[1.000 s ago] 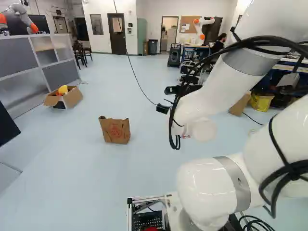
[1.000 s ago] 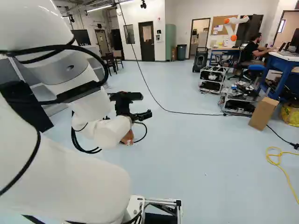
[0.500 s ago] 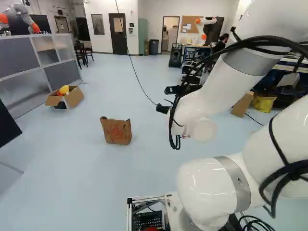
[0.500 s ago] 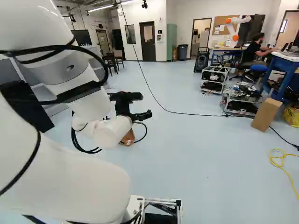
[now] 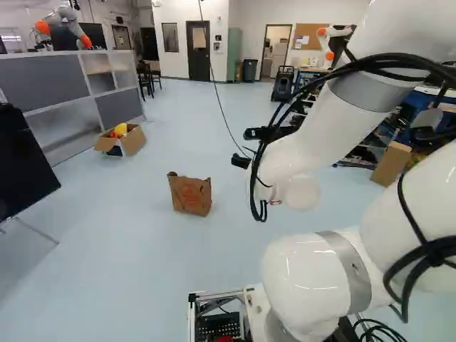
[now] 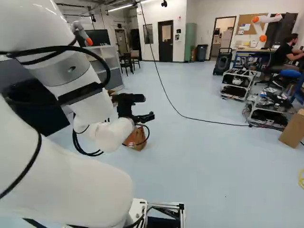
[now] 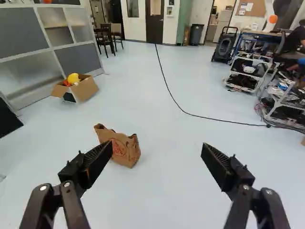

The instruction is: Pick up the grocery bag from the ground

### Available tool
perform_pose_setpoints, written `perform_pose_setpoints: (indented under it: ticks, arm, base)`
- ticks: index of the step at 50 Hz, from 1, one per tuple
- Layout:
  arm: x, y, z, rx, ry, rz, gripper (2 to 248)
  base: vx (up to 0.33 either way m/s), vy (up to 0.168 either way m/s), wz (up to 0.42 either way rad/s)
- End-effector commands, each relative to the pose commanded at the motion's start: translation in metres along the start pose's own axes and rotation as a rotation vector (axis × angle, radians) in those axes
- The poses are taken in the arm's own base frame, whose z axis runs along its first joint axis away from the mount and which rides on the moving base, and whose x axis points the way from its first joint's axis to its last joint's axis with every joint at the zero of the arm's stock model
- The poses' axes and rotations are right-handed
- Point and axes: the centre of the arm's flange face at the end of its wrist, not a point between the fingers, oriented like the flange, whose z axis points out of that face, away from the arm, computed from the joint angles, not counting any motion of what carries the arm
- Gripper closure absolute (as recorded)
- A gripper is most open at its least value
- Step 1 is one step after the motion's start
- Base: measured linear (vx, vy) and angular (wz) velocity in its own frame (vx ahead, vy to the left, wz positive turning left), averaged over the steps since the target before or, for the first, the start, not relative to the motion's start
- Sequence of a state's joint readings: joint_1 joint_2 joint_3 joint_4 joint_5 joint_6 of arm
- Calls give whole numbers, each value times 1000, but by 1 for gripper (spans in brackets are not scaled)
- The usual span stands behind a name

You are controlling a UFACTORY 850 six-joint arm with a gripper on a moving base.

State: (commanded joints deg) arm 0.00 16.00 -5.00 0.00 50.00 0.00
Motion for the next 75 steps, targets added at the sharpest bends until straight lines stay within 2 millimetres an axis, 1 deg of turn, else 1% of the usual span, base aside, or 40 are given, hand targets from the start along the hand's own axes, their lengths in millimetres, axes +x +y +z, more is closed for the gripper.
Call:
perform_pose_setpoints:
  ticks: [32, 75]
  arm:
    - [0, 0, 0, 0, 0, 0, 3]
    - [0, 0, 0, 0, 0, 0, 3]
  base:
    - [164, 4, -1]
    - [178, 52, 240]
